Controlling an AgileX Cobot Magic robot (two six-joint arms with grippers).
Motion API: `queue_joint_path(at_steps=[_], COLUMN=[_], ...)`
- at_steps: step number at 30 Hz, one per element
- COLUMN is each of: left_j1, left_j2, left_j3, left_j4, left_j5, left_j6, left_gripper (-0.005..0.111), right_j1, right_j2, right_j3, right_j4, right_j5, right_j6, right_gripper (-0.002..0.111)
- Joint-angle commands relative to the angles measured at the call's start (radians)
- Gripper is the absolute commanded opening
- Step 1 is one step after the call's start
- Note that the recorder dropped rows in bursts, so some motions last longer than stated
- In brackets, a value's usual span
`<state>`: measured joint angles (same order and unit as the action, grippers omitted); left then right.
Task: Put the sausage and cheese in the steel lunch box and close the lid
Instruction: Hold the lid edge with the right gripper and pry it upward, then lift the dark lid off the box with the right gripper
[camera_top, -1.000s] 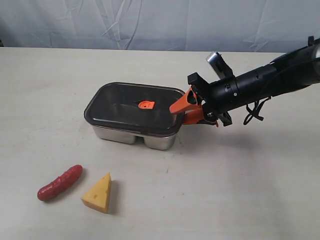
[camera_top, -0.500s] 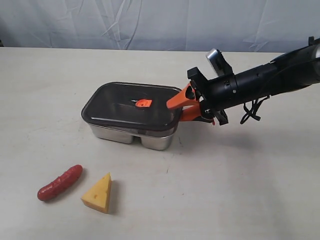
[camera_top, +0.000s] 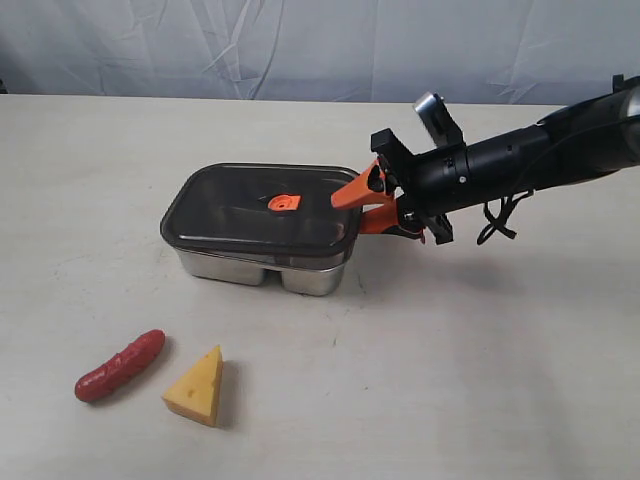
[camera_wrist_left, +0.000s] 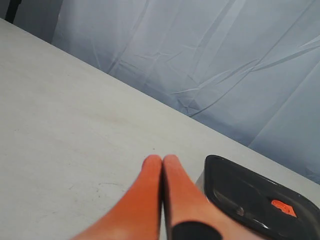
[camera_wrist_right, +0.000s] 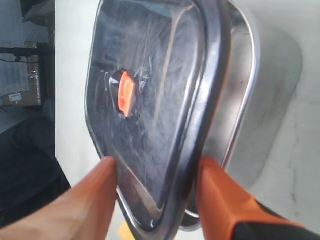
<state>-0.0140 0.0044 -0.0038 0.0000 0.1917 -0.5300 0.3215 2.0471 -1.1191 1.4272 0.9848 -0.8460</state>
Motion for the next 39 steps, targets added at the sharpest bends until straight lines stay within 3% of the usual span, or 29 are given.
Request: queue_joint_path(at_steps=[1,6,8,9,10,39], left_j1=[-0.007,-0.007,-0.007,-0.007,-0.007,-0.007], left_j2=[-0.004,-0.004,-0.004,-0.004,-0.004,-0.004], left_j3=[0.004,0.004,0.004,0.004,0.004,0.004], left_j4=[0.0,0.0,0.0,0.0,0.0,0.0], left_j5=[0.002,0.002,0.002,0.002,0.002,0.008], left_j6=[-0.001,-0.001,-0.001,-0.001,-0.001,-0.001], left_gripper=[0.0,0.0,0.0,0.0,0.0,0.0], right_j1=[0.017,0.044,0.051,0.051,0.051,0.016], right_j2=[-0.008,-0.008,-0.008,-0.008,-0.008,-0.279], right_j3=[-0.004,-0.004,-0.004,-0.004,-0.004,-0.004], right_j4=[0.014,0.022,0.022,0.022,0.022,-0.001], right_j5=[-0.055,-0.084,-0.1,-0.1,-0.1,-0.109], right_j6=[-0.053,-0.071,-0.071,-0.071,-0.071,-0.13], right_gripper=[0.047,0.044,0.024,0.006,-0.001,-0.001])
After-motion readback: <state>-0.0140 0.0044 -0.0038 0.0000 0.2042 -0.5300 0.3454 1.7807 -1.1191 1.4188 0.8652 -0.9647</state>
